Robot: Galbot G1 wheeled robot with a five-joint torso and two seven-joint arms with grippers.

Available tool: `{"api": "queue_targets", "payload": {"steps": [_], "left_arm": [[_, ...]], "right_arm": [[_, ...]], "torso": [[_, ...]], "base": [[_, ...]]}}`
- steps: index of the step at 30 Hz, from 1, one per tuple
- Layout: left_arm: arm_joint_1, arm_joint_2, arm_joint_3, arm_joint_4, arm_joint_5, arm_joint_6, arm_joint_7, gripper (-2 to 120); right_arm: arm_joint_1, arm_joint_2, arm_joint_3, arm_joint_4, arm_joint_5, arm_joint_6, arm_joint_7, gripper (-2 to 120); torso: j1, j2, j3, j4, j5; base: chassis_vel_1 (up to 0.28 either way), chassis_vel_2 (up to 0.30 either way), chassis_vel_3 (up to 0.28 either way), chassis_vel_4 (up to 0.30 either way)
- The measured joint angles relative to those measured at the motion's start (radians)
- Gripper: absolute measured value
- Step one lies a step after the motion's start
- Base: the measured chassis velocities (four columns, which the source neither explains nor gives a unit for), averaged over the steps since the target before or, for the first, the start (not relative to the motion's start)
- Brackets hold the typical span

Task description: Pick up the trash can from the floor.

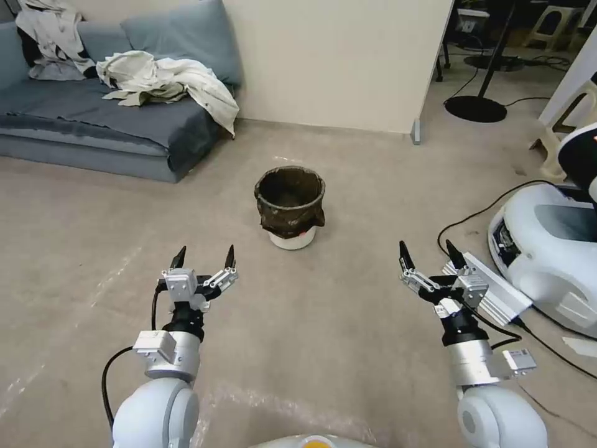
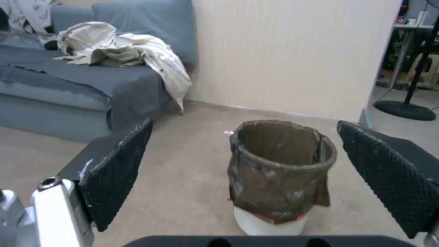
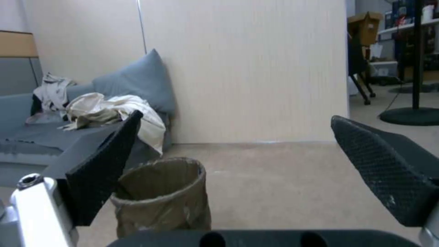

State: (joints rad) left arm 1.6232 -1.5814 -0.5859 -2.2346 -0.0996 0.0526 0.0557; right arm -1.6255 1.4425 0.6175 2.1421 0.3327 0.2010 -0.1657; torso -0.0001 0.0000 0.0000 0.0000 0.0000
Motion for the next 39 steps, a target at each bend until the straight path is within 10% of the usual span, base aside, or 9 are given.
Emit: {"api": "queue_targets", "payload": {"steps": [39], "left_arm": [[-0.036,0.008,-0.001,0.027,-0.008,0.019,-0.006,100]], "right_arm": [[0.029,0.008,-0.010,-0.021,-0.004,0.014,-0.024,100]], "torso": [[0.000,0.000,0.000,0.0003,0.0000]], "base": [[-0.143,0.149,0.151,-0.150]]}}
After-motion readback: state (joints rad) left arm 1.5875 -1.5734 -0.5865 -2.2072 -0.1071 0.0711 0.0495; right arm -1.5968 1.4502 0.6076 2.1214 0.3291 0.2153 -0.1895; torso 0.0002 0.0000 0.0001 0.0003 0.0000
